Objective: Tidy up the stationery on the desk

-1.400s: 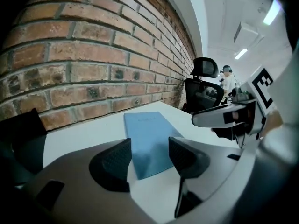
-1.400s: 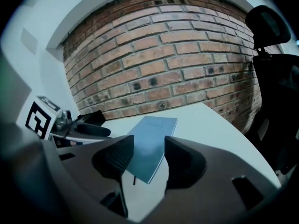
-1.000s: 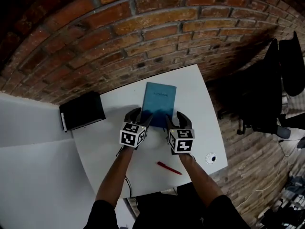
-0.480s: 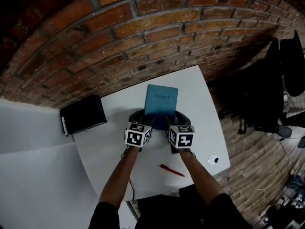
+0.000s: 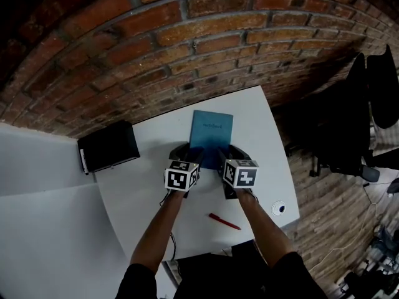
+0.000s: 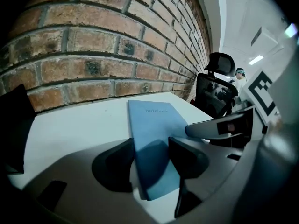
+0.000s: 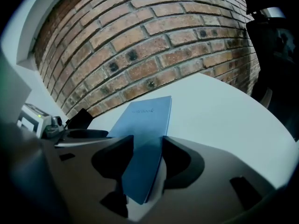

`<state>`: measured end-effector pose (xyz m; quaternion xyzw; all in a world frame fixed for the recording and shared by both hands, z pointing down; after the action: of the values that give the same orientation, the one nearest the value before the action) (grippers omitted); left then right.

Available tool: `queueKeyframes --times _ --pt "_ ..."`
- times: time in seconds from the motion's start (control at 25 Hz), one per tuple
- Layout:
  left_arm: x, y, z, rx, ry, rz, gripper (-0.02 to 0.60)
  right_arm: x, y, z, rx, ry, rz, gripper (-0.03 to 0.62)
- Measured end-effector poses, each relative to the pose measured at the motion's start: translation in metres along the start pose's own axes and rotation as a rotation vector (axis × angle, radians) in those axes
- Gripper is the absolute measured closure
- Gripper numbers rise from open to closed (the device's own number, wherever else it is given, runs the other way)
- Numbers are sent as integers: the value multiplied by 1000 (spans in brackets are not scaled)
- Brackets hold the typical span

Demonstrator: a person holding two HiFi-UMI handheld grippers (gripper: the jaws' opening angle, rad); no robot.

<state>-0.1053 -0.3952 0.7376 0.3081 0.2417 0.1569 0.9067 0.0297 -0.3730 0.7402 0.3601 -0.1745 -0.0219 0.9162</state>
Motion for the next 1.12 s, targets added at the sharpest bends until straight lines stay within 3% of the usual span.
queueKeyframes --times 1.12 --pt "-8 47 -48 32 -62 -93 344 -39 27 -10 -72 -57 -71 391"
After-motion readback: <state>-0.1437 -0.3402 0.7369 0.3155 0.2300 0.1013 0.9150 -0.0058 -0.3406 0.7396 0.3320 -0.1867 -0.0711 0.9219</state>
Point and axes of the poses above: the fingertips, and each gripper's own axes: z forward along the fingers, x to its right, y out of its underside, the point moved 4 cm from there along -z, backward along the fingers, and after that the axes turned 9 degrees about -z, right-handed, at the moved point
